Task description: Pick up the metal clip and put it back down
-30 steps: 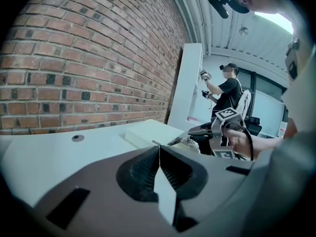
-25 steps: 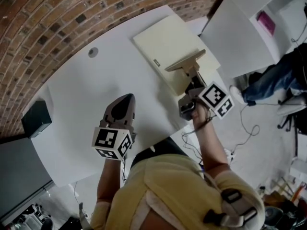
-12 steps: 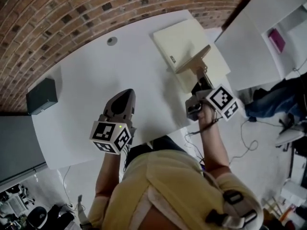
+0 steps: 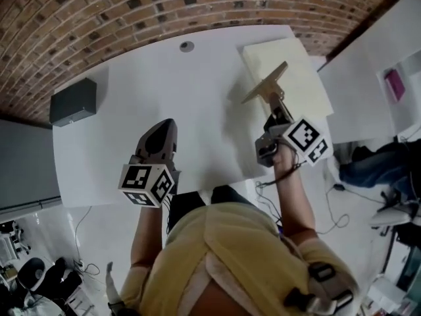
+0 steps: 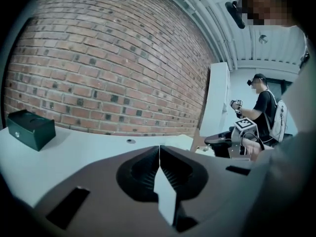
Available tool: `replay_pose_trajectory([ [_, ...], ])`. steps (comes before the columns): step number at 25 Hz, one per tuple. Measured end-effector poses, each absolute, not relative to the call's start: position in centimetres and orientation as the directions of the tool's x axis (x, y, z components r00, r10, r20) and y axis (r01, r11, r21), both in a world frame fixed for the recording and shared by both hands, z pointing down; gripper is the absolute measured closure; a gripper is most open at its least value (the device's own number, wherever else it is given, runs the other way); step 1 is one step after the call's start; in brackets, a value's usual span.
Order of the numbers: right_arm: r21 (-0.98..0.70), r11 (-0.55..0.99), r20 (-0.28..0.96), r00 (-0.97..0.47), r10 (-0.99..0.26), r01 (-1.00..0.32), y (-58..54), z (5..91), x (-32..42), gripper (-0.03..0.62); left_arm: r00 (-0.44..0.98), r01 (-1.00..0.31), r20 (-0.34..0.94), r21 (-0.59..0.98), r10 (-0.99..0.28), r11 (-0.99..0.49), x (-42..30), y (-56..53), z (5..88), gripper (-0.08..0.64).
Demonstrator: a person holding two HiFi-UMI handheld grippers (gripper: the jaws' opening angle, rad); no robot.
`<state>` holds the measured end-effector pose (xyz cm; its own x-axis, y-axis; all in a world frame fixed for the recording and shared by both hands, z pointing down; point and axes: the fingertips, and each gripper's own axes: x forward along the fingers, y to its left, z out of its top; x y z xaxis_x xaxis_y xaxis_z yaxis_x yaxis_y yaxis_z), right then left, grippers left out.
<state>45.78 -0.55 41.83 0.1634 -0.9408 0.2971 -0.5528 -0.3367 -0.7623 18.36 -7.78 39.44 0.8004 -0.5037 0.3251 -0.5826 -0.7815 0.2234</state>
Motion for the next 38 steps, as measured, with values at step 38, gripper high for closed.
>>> replay_pose_trajectory([
  [38,-0.782,0.109,0.336,-0.562,-0.756,-0.614,-22.2,42.1,-1.0,0.586,0.323,-0.94,0.355,0.226,-0.877,-0.255,-22.7,-18.5,41.0,0.555],
])
